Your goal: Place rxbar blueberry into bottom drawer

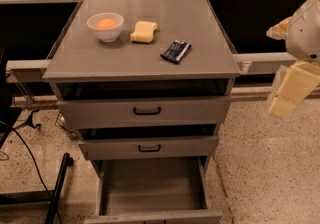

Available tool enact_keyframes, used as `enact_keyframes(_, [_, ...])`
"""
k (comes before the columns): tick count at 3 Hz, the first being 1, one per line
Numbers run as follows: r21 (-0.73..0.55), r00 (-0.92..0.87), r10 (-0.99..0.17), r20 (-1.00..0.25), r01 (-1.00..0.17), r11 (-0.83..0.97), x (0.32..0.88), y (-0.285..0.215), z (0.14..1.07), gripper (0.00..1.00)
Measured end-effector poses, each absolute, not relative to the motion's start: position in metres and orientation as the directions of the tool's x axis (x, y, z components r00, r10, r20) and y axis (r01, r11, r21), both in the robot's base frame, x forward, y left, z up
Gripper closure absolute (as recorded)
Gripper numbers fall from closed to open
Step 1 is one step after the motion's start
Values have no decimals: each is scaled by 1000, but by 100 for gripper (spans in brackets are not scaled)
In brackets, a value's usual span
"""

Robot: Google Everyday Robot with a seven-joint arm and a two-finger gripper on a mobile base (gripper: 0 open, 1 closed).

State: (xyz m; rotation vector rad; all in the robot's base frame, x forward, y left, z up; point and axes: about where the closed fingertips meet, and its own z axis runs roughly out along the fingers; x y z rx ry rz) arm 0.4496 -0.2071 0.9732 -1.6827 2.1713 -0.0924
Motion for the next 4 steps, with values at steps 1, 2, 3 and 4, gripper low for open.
enact_keyframes(1, [-326, -178, -931, -318, -902, 284, 464, -196, 970, 0])
enact_keyframes(2, [-339, -177, -899, -401, -883, 325, 489, -183, 952, 0])
enact_keyframes(3, [-361, -184, -866, -464, -854, 375, 512, -174, 943, 0])
enact_keyframes(4, [-366, -174, -868, -465, -855, 367, 515, -168, 941, 0])
